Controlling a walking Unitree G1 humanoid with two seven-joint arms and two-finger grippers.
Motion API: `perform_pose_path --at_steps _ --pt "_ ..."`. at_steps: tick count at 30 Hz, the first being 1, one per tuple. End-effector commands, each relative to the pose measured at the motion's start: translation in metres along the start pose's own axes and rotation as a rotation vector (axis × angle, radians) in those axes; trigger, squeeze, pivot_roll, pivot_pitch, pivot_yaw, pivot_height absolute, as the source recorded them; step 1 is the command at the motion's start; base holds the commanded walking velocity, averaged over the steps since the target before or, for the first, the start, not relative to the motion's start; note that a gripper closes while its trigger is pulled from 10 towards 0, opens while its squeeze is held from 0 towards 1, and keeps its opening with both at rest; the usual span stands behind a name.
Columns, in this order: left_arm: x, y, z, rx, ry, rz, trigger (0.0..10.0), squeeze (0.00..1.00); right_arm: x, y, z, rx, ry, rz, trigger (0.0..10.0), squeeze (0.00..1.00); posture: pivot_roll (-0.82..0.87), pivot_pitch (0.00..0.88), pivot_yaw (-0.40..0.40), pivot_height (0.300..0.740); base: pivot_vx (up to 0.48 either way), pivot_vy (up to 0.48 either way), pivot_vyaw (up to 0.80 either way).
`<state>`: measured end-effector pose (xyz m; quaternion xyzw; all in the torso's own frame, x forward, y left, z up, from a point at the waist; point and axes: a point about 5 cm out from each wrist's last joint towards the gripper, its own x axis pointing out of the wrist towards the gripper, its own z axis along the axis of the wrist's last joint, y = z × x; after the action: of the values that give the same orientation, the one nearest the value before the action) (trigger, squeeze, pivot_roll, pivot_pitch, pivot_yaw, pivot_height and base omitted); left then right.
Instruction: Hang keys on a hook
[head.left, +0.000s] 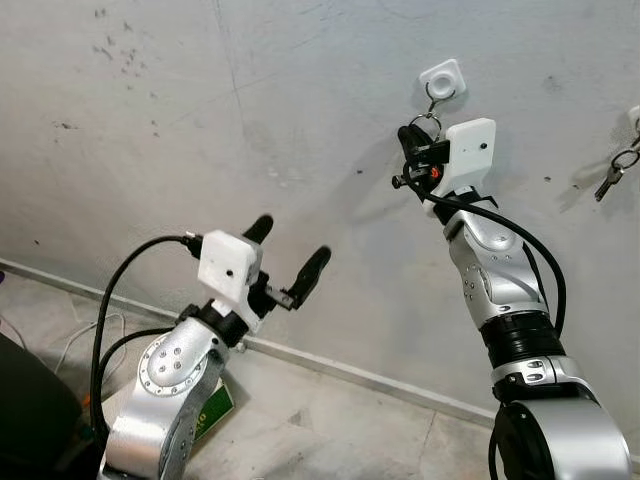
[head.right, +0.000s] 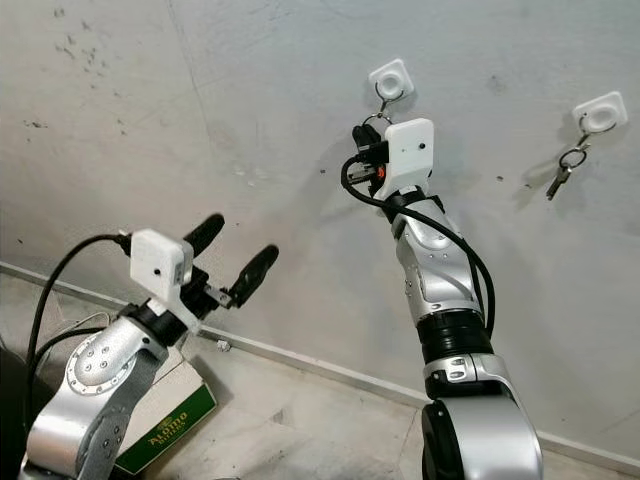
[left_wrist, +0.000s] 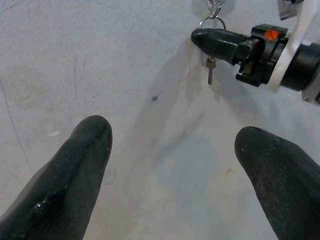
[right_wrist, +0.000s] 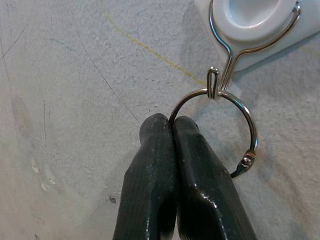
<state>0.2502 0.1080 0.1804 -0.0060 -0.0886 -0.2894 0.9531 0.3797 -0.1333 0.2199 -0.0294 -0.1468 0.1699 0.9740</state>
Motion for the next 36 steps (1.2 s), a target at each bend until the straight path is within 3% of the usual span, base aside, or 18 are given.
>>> perform_pose_path --at_steps 1,5,6,13,19,26,36 --pt "-0.001 0.000 0.003 0.001 -0.002 -0.001 10.0 0.00 -0.006 0.000 -0.019 0.013 0.084 -0.003 10.0 0.00 0.08 0.088 0.023 0.740 0.000 0.000 0.00" --pt "-0.002 0.000 0.001 -0.003 0.010 0.000 10.0 0.00 -0.006 0.000 -0.019 0.019 0.089 -0.002 10.0 0.00 0.08 0.090 0.022 0.740 0.000 0.000 0.00" --pt "-0.003 -0.001 0.000 -0.005 0.013 0.000 10.0 0.00 -0.006 0.000 -0.020 0.025 0.093 0.000 10.0 1.00 0.08 0.090 0.020 0.740 0.000 0.000 0.00" --pt "-0.002 -0.001 0.000 -0.010 0.018 0.001 10.0 0.00 -0.007 0.002 -0.021 0.020 0.094 0.006 10.0 1.00 0.08 0.090 0.019 0.740 0.000 0.000 0.00" --pt "-0.005 0.000 -0.002 -0.006 0.029 0.005 10.0 0.00 -0.009 0.004 -0.013 -0.050 0.043 0.012 10.0 1.00 0.09 0.088 0.013 0.740 0.000 0.000 0.00" --pt "-0.010 0.002 -0.010 -0.011 0.056 0.026 10.0 0.00 -0.022 0.010 -0.013 -0.105 0.016 0.049 10.0 1.00 0.08 0.087 0.007 0.740 0.000 0.000 0.00" --pt "-0.009 0.002 -0.014 -0.016 0.059 0.028 10.0 0.00 -0.041 -0.002 -0.012 -0.181 0.004 -0.037 10.0 1.00 0.06 0.079 0.012 0.740 0.000 0.000 0.00"
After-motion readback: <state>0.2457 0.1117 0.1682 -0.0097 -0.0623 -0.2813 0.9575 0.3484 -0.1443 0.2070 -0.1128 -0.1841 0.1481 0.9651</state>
